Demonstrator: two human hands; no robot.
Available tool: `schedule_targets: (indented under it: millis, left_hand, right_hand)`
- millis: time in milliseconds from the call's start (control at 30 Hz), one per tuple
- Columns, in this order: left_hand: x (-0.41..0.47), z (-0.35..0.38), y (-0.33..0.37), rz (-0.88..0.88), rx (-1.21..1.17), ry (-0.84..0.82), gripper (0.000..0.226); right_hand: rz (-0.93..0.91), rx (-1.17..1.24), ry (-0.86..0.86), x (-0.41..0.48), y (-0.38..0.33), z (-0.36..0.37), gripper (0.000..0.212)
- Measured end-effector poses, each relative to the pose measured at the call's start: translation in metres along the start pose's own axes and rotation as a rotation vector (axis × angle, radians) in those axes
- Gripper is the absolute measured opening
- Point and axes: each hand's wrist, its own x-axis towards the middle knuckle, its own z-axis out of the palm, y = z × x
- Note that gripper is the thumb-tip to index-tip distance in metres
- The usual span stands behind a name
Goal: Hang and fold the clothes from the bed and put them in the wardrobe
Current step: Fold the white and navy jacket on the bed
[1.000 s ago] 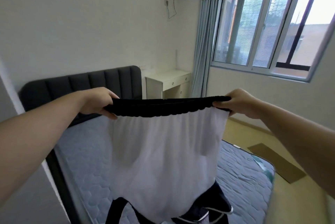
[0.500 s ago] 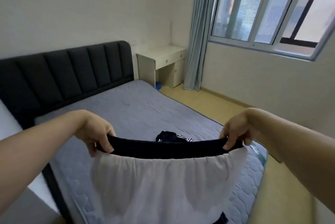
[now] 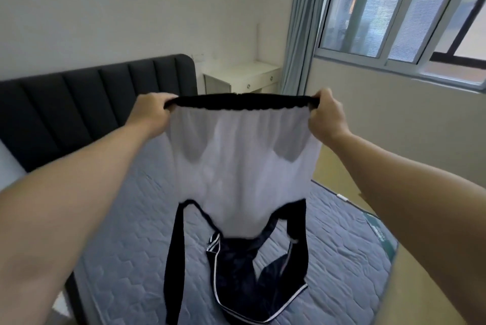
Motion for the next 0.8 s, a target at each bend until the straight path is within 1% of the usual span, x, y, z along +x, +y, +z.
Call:
schedule_targets:
  millis: [67, 133, 200, 267, 300, 400, 467, 500, 567, 633, 667, 733, 800]
  left_hand:
    - [0.005, -0.017, 0.007, 0.059, -0.073, 0.107, 0.029]
    - [-0.004, -0.024, 0.007, 0.136, -0.075, 0.154, 0.03]
    - [-0.026, -0.016, -0.007, 0.206, -0.025, 0.151, 0.032]
    - [-0.059, 0.007, -0.03, 0.255, 0.034, 0.117, 0.034]
    - [-0.08, 0.023, -0.044, 0.265, 0.061, 0.073, 0.036]
    - [-0.157, 0.084, -0.085, 0.251, 0.1, -0.158, 0.038]
    - [-0.215, 0.128, -0.112, 0.184, 0.117, -0.314, 0.046]
    - [-0.244, 0.151, -0.126, 0.174, 0.15, -0.345, 0.051]
    - [-0.306, 0.197, -0.152, 0.261, 0.219, -0.409, 0.055]
    - [-0.366, 0.236, -0.173, 0.355, 0.352, -0.5, 0.056]
    - [-0.394, 0.253, -0.181, 0.389, 0.433, -0.587, 0.053]
    - [-0.454, 0.282, -0.196, 0.434, 0.599, -0.84, 0.04]
    - [-0.51, 0.309, -0.211, 0.504, 0.71, -1.078, 0.037]
  right_hand:
    - [-0.107, 0.016, 0.063, 0.005, -0.01, -0.013, 0.009]
    - [-0.192, -0.001, 0.103, -0.002, -0.011, -0.017, 0.007]
    - [-0.238, -0.031, 0.103, -0.019, 0.0, -0.012, 0.008]
    - [-0.24, -0.095, 0.04, -0.046, 0.024, 0.003, 0.012]
    - [-0.224, -0.14, -0.011, -0.062, 0.039, 0.013, 0.015]
    - [-0.175, -0.276, -0.214, -0.122, 0.094, 0.052, 0.023]
    - [-0.123, -0.405, -0.416, -0.17, 0.135, 0.085, 0.024]
    - [-0.098, -0.472, -0.523, -0.196, 0.155, 0.104, 0.023]
    - [-0.078, -0.634, -0.707, -0.254, 0.199, 0.141, 0.016]
    - [-0.135, -0.774, -0.845, -0.309, 0.241, 0.178, 0.017]
    - [-0.173, -0.813, -0.927, -0.339, 0.26, 0.193, 0.018]
    - [-0.287, -0.829, -1.078, -0.396, 0.295, 0.221, 0.017]
    - [-0.372, -0.818, -1.22, -0.45, 0.326, 0.247, 0.021]
